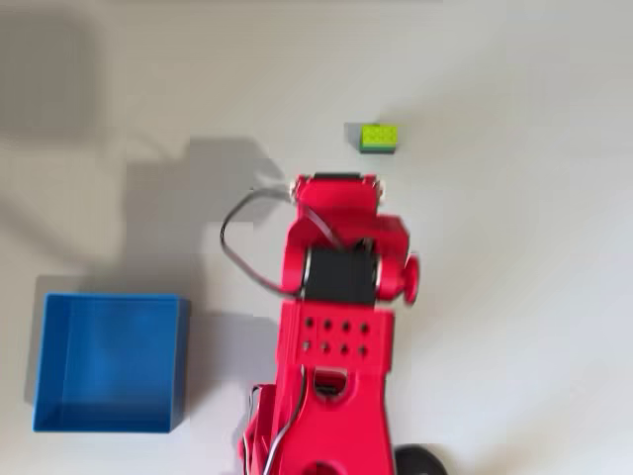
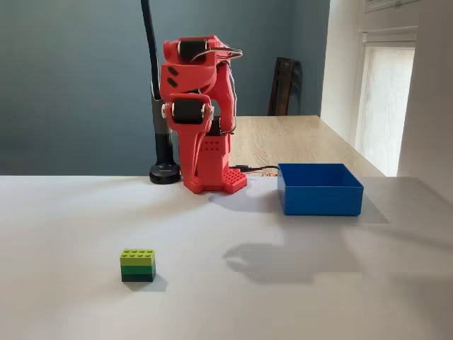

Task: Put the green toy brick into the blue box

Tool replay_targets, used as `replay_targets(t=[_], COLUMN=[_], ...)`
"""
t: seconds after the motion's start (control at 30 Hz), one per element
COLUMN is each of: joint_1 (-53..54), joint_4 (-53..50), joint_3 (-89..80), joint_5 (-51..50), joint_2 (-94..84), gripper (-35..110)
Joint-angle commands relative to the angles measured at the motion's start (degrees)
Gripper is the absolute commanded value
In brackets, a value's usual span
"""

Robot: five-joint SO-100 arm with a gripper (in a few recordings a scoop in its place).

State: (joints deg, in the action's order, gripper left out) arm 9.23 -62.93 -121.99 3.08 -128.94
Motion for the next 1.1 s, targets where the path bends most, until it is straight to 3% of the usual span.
replay_targets(t=[0.0,0.3,1.07], joint_1=[2.0,6.8,10.8], joint_4=[-6.7,-9.0,-8.8], joint_3=[13.1,23.7,43.2], joint_5=[0.6,4.6,8.0], joint_2=[5.7,17.5,45.9], gripper=[15,26,28])
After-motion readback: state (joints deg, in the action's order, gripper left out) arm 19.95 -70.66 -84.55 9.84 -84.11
